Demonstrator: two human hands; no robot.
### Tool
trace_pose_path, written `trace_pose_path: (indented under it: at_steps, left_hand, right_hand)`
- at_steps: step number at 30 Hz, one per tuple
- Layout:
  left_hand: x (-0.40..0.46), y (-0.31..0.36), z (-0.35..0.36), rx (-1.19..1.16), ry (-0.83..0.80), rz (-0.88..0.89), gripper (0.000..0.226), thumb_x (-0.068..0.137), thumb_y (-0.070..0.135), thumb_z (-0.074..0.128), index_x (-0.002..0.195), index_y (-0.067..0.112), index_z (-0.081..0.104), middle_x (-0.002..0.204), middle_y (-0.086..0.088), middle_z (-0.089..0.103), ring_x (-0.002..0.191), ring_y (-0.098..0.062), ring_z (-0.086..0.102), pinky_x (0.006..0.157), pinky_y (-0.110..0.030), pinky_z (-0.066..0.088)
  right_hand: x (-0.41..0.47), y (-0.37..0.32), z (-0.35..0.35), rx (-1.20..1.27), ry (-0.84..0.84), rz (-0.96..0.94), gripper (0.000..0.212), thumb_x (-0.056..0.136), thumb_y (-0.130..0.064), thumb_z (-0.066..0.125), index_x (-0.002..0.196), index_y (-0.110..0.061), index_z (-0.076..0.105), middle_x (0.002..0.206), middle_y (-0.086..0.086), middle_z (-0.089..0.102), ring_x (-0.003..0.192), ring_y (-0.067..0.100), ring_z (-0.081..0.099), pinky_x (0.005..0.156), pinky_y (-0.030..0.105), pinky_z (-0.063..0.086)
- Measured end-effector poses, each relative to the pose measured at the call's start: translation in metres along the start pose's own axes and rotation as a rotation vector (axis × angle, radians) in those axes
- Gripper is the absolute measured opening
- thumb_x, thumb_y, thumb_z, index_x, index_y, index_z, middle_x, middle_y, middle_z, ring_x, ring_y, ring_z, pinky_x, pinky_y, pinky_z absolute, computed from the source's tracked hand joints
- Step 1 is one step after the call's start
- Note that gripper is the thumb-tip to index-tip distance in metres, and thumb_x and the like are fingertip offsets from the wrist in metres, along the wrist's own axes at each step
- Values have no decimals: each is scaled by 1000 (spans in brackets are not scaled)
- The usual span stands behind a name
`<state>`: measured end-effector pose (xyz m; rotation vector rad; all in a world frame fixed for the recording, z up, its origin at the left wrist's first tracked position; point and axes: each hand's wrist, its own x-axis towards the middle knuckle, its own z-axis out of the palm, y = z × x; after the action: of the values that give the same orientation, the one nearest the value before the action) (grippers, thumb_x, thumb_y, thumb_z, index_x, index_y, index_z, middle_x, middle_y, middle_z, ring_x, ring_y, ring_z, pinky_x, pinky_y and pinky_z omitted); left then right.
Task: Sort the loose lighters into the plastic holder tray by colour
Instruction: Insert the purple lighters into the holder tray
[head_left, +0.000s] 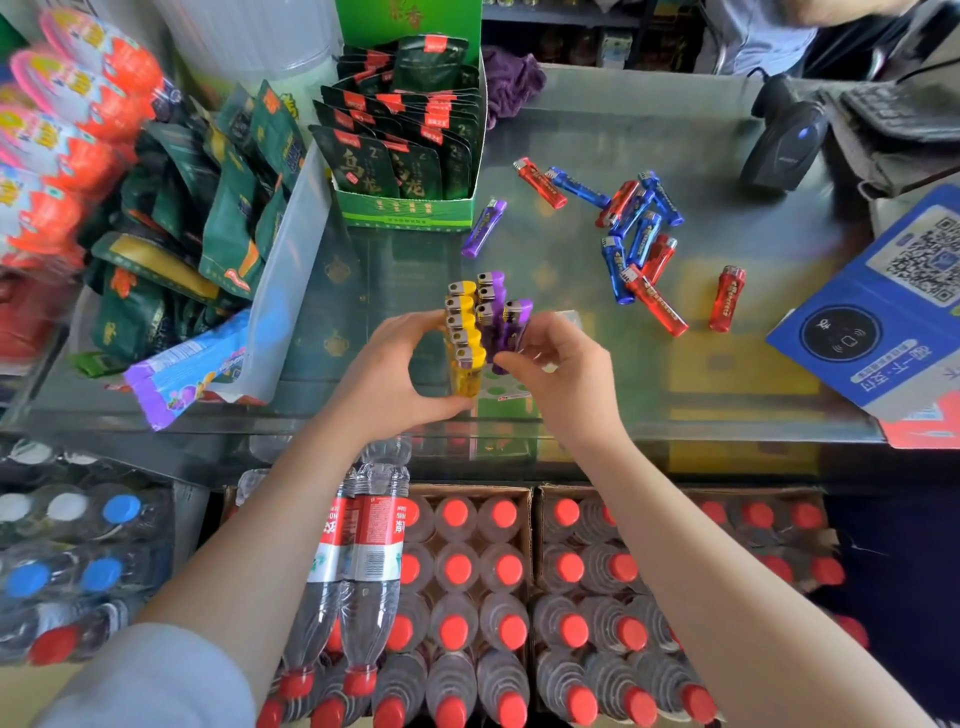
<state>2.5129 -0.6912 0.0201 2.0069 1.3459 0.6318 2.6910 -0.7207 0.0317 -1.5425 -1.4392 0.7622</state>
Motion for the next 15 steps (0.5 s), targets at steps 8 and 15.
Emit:
trace_pose_path:
  at_steps: [8, 15]
  left_hand:
    - [-1, 4, -1, -9, 7, -6, 71, 61, 30, 80, 124, 26, 46, 115, 15, 45, 109, -1, 37, 90, -23, 30]
    - [-2, 4, -2, -12, -10, -15, 73, 62, 32, 80, 125, 27, 44, 113, 17, 42, 112, -2, 37, 91, -22, 29]
  right_hand:
    - [-6, 0, 11, -83, -32, -91, 16, 71, -6, 74, 75, -5, 59, 77, 10, 66, 67, 19, 59, 63, 16, 47]
    - [0, -2, 4, -264, -10, -80, 18, 73, -18, 74, 75, -5, 61, 73, -3, 55, 68, 15, 49, 55, 23, 32]
